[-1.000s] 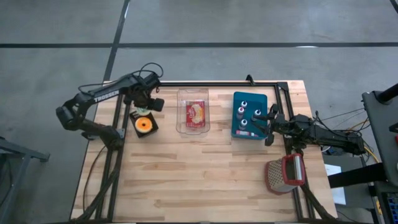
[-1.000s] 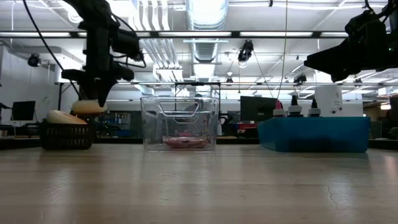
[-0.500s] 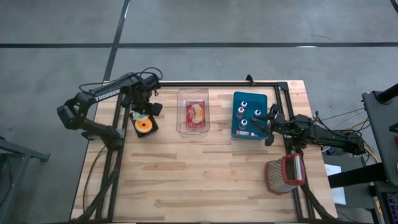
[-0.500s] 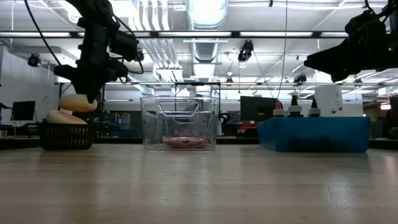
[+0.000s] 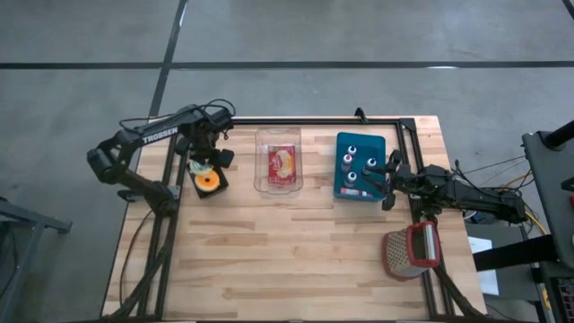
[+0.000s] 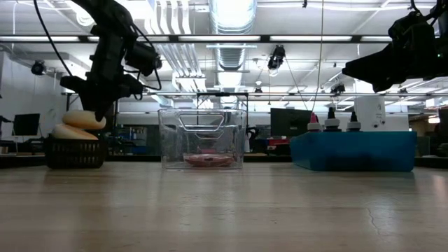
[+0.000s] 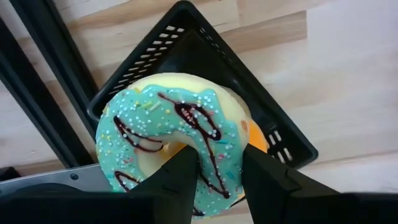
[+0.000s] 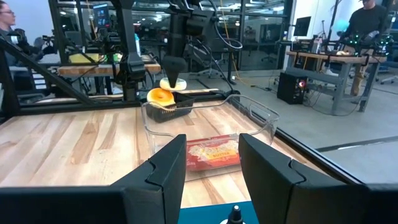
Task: Pick & Place Food Item
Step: Put the blue donut into the black bin
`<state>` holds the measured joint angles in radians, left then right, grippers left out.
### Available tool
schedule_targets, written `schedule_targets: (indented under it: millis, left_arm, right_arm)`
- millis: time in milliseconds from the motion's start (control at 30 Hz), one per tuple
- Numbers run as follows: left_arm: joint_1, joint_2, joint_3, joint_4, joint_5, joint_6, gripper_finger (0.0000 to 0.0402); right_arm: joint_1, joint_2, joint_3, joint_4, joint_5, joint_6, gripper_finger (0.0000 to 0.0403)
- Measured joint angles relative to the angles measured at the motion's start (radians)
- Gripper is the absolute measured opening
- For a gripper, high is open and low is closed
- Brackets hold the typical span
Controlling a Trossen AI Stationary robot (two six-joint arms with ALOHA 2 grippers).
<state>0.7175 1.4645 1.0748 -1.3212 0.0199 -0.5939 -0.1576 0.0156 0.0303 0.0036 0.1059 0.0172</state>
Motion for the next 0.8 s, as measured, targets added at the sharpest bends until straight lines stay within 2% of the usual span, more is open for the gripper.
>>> schedule_targets:
  millis: [567,800]
  left_arm:
    - [0.001,0.021,0.000,0.008,-0.005,-0.016,0.0119]
    - [0.001,0.021,0.000,0.015,-0.004,-0.015,0.0163]
  right_arm:
    - [0.000,0.000,0.000,0.000,0.000,-0.001,0.0141]
    - [0.000,0.000,0.000,0.000,0.000,0.000,0.0141]
